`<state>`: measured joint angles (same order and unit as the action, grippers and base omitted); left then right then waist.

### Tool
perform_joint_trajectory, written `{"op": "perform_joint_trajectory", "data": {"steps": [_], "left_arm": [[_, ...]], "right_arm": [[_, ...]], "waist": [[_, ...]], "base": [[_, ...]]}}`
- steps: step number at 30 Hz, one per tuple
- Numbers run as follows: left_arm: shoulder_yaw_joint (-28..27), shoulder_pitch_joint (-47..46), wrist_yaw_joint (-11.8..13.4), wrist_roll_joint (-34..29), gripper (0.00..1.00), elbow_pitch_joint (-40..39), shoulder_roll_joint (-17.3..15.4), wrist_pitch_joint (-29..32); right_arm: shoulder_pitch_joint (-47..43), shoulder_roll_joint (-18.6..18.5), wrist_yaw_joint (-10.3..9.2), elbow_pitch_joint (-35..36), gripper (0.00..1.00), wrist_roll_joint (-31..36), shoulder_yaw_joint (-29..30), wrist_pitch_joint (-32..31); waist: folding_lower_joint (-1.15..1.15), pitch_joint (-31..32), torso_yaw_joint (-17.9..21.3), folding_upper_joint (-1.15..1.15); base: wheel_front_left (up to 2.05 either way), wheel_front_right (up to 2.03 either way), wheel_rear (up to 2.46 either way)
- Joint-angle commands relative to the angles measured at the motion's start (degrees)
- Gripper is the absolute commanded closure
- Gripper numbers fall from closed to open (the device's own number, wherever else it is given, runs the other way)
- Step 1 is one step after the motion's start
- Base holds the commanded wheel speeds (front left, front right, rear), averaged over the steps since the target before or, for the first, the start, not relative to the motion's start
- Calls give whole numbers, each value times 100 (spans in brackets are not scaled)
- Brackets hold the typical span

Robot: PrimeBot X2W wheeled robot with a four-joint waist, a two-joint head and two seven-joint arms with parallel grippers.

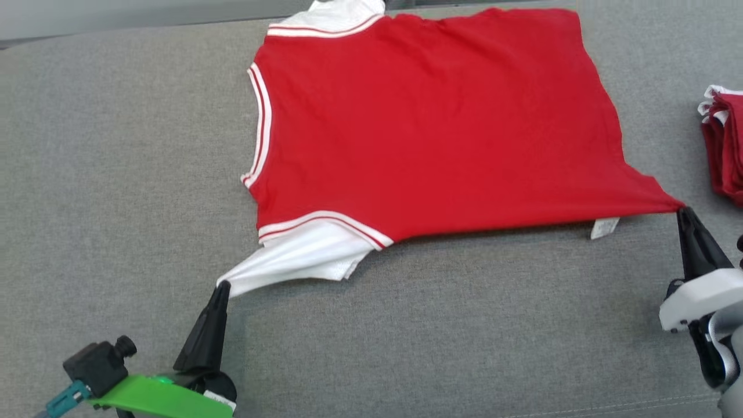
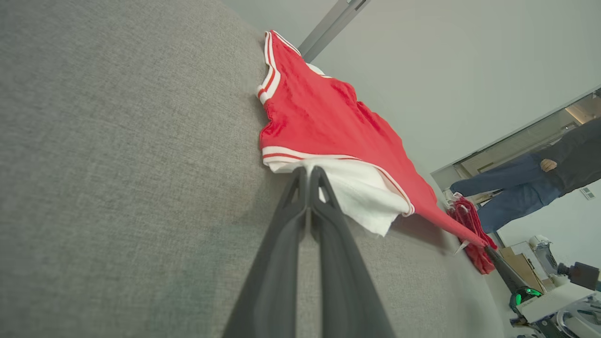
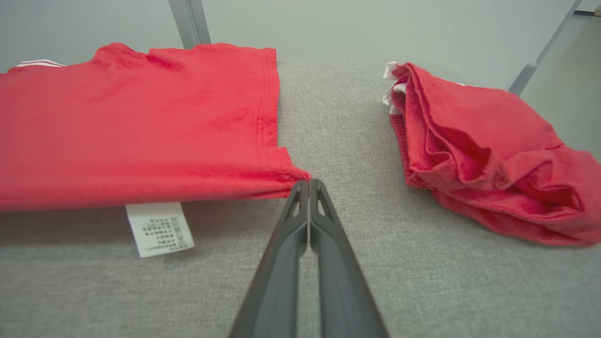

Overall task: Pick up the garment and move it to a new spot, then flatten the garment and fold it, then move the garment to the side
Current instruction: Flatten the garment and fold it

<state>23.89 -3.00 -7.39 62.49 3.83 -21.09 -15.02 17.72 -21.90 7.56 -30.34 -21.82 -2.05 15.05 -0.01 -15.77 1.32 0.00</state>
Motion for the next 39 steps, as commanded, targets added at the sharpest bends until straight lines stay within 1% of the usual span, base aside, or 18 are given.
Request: {"op": "perform_joint_trajectory", "data": {"steps": [1, 3, 5, 7, 11, 14, 16, 19, 23, 27, 28, 33, 39], "left_arm": [[-77, 258, -14, 45, 100, -77, -31, -15], [-138, 504, -13, 66, 100, -211, -24, -16], [-176, 752, -4, 22, 100, -342, -84, -16], [-176, 968, 70, 69, 100, -536, -132, 10], [-152, 1261, 313, 92, 100, -1087, -271, 166], [-165, 1218, 484, 143, 100, -1366, -255, 277], [-144, 993, 554, 102, 100, -1417, -219, 358], [-40, 549, 610, -22, 100, -1277, -97, 484], [58, -179, 536, -148, 100, -862, 129, 513], [111, -938, 354, -426, 100, -301, 297, 407], [111, -938, 354, -426, 100, -301, 297, 407], [138, -1761, 200, -590, 100, 398, 491, 277], [304, -2518, 58, -788, 100, 1227, 562, 216]], "right_arm": [[-277, -83, -15, 90, 100, -104, 45, 17], [-586, -138, -15, 259, 100, -131, 82, 17], [-936, -130, -15, 486, 100, -115, 143, 16], [-1245, -205, -15, 710, 100, -100, 215, 17], [-1755, -241, -15, 1150, 100, -81, 312, 17], [-1810, -287, -15, 1279, 100, -108, 246, 8], [-1636, -236, -14, 1257, 100, -183, 162, -154], [-1266, -147, -13, 1097, 100, -290, 19, -528], [-607, -97, -13, 767, 100, -255, -198, -913], [20, -43, -12, 474, 100, -256, -275, -934], [20, -43, -12, 474, 100, -256, -275, -934], [710, -28, -12, 54, 100, -197, -303, -812], [1426, 76, -12, -547, 100, -108, -590, -704]], "waist": [[1, 386, 6, 0], [1, 467, 4, 0], [1, 544, 6, 0], [1, 586, 10, 0], [1, 628, 58, 0], [1, 620, 132, 0], [1, 605, 171, 0], [1, 544, 196, 0], [1, 396, 214, 0], [1, 179, 184, 0], [1, 179, 184, 0], [1, -121, 161, 0], [1, -477, 180, 0]], "base": [[0, 0, 0], [0, 0, 0], [0, 0, 0], [0, 0, 0], [0, 0, 0], [0, 0, 0], [0, 0, 0], [0, 0, 0], [0, 0, 0], [0, 0, 0], [0, 0, 0], [0, 0, 0], [0, 0, 0]]}}
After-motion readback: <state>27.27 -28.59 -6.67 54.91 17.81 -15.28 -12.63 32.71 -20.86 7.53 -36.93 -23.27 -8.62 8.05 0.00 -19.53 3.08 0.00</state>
